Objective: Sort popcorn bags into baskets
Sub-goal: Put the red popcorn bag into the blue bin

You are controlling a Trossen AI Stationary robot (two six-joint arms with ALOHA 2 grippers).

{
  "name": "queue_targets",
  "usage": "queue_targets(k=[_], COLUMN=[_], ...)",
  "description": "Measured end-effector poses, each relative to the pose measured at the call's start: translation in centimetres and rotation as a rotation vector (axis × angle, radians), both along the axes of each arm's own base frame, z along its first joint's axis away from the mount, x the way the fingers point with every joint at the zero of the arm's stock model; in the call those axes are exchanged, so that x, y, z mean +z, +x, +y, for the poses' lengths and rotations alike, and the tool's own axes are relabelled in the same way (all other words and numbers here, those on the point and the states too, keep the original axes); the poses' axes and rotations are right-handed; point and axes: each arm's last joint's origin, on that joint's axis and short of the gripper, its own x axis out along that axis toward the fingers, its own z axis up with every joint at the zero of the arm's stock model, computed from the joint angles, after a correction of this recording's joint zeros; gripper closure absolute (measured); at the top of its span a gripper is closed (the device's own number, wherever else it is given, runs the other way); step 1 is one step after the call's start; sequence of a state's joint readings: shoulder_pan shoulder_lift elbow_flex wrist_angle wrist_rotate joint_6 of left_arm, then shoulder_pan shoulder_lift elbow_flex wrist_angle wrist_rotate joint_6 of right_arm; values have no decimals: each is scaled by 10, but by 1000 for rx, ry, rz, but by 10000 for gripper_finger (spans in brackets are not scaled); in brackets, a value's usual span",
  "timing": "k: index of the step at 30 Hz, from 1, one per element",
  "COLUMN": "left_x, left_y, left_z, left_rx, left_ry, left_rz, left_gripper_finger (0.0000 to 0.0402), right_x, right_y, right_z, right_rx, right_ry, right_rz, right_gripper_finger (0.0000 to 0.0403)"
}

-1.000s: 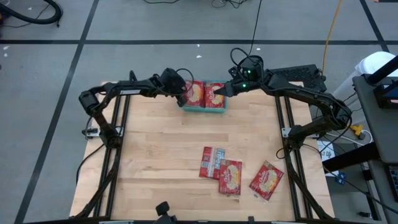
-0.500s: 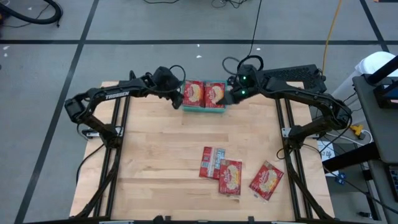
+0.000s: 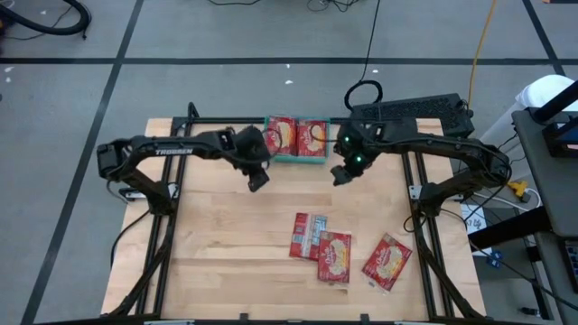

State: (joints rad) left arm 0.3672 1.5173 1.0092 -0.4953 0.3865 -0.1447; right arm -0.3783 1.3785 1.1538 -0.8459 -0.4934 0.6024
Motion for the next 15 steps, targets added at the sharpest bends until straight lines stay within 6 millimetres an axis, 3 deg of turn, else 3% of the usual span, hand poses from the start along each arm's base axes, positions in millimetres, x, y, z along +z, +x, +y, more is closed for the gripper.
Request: queue_targets(k=[8,15], left_x=[0,1], left_y=[14,20], left_z=[-56,-106], left_rx=[-3,60], left_ry=[-66,-126], left_rz=[53,75], left_gripper_finger=[355,355], right_x=[-6,-38], right_y=[3,-3], right_z=[31,57], right_rx=[158,234], right_ry=[-29,30], right_rz=[46,119], right_gripper_finger=[217,179])
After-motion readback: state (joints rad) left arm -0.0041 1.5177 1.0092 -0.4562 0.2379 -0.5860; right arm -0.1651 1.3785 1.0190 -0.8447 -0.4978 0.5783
